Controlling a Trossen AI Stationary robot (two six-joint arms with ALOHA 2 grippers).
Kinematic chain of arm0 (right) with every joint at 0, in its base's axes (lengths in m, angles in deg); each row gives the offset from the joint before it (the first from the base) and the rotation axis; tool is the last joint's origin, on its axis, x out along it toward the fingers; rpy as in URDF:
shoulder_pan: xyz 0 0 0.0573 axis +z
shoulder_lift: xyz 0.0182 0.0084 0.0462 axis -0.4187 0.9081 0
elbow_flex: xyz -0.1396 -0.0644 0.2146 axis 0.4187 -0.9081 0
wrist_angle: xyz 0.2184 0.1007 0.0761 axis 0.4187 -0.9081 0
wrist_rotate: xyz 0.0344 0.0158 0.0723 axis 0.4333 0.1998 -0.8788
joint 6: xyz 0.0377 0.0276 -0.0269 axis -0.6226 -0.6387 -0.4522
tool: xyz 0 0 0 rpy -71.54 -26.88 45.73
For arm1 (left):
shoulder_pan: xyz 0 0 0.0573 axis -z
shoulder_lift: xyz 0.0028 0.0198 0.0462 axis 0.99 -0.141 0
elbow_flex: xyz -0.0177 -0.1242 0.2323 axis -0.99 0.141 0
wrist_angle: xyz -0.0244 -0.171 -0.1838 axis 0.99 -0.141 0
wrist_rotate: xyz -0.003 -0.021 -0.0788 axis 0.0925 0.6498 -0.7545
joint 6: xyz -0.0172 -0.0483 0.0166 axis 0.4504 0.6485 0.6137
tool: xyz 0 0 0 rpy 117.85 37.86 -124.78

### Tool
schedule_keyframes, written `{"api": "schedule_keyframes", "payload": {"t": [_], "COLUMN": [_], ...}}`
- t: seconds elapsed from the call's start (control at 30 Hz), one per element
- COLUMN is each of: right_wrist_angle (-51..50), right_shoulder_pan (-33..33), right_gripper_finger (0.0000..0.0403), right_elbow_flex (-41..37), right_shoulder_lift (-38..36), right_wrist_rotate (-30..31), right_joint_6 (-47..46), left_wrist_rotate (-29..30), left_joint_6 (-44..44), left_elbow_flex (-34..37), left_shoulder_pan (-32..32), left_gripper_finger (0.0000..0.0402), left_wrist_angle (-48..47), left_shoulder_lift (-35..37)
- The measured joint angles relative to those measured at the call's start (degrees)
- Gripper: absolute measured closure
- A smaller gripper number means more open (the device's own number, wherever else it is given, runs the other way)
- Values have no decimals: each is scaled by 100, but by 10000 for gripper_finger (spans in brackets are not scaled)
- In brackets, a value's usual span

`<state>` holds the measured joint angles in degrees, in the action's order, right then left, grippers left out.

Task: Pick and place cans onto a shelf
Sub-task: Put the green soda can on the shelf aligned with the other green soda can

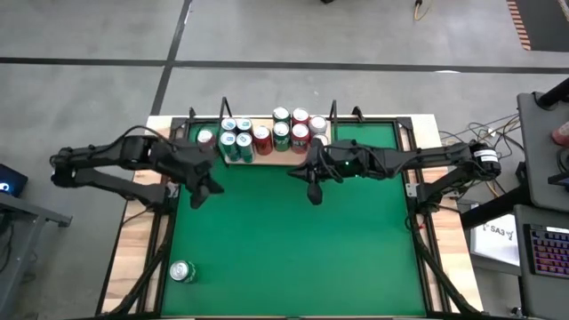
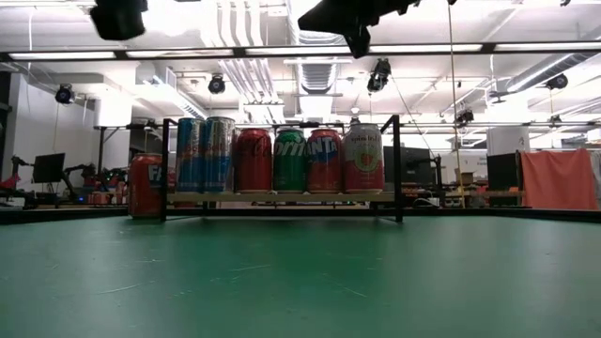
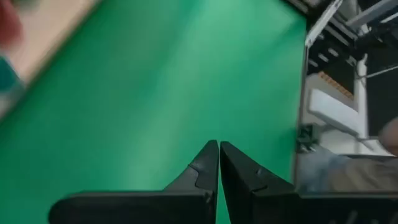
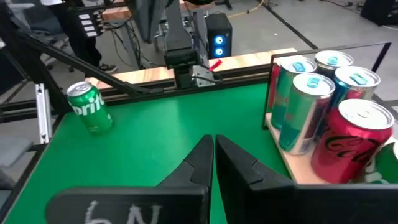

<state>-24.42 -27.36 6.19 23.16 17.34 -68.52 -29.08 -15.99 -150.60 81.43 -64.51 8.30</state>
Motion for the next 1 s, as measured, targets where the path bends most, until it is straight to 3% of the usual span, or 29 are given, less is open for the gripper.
{"api": "schedule_keyframes", "payload": {"t": [0.2, 0.37, 0.57, 1.0], "right_wrist_angle": [4, 4, 4, 5], "right_shoulder_pan": [176, 304, 466, 870], "right_gripper_finger": [394, 394, 394, 394], "right_elbow_flex": [0, 0, 0, -20], "right_shoulder_lift": [0, 2, 2, 2], "right_wrist_rotate": [-2, 1, 5, 156], "right_joint_6": [-25, -25, -23, 127], "left_wrist_rotate": [131, 558, 904, 952], "left_joint_6": [1378, 1897, 2334, 4203], "left_elbow_flex": [-528, -1038, -1249, -1272], "left_shoulder_pan": [1342, 2771, 4334, 5864], "left_gripper_finger": [402, 402, 402, 402], "left_wrist_angle": [-659, -1872, -2255, -2245], "left_shoulder_lift": [-641, -1273, -1851, -2777]}}
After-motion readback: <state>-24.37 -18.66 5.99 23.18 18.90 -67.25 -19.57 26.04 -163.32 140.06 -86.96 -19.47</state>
